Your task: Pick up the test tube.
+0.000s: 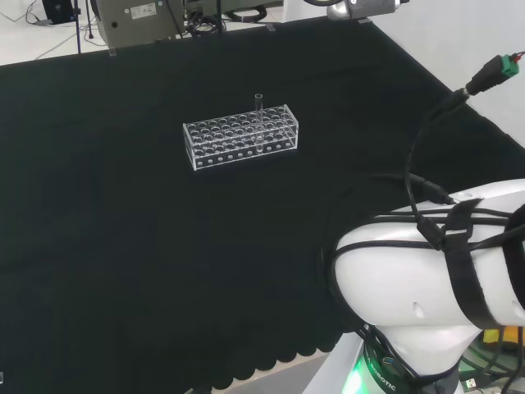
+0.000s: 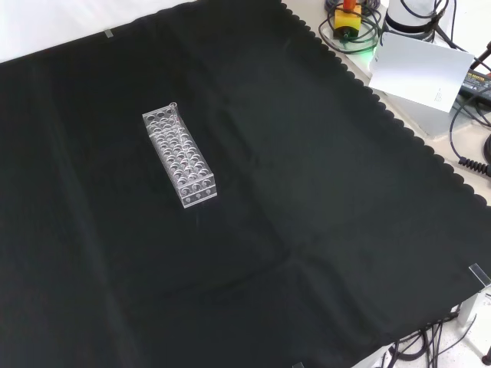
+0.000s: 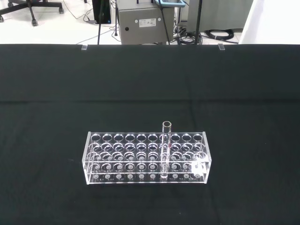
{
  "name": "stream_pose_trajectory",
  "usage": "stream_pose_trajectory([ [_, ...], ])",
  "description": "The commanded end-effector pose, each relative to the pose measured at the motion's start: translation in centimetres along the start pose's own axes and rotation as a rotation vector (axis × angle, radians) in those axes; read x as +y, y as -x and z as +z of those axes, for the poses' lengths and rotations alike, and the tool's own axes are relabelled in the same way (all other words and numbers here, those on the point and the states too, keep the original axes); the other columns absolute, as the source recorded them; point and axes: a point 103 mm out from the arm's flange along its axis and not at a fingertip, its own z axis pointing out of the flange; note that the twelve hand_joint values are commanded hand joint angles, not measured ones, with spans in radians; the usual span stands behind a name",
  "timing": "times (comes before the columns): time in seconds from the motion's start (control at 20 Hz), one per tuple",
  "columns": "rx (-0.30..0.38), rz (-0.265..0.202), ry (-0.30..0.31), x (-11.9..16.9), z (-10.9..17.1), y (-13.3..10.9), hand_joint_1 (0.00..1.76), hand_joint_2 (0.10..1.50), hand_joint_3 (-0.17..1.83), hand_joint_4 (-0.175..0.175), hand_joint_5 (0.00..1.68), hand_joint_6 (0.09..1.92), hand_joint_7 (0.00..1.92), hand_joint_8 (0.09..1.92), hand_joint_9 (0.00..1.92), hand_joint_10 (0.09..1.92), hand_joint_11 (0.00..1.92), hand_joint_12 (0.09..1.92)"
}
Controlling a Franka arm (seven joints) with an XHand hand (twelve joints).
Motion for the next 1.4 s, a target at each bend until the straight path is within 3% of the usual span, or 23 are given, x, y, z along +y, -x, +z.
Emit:
stream_pose_trajectory([
  [0.05,-0.007,-0.003,0.01,0.2,0.0,-0.1,0.6,1.03,-0.12,-0.027,0.11,0.29,0.01,0.77,0.02,0.86,0.0,1.38],
  [0.2,-0.002,-0.012,0.007,0.8,0.1,-0.3,0.51,1.06,-0.11,-0.042,0.09,0.22,0.0,0.74,0.0,0.84,0.0,1.34],
  [0.55,0.008,-0.033,-0.04,3.8,1.5,-0.2,0.5,1.07,-0.11,-0.044,0.09,0.2,0.0,0.73,0.0,0.83,0.0,1.34],
  [0.75,0.013,-0.055,-0.087,6.4,2.9,-0.4,0.5,1.07,-0.12,-0.044,0.11,0.15,0.0,0.74,0.0,0.85,0.0,1.34],
  [1.05,0.028,-0.092,-0.101,9.5,4.9,-0.3,0.53,1.07,-0.14,-0.053,0.17,0.11,0.02,0.82,0.02,0.93,0.0,1.4],
  [1.4,0.03,-0.088,-0.177,13.4,8.9,0.1,0.58,1.08,-0.16,-0.067,0.23,0.12,0.1,0.87,0.09,0.95,0.0,1.48],
])
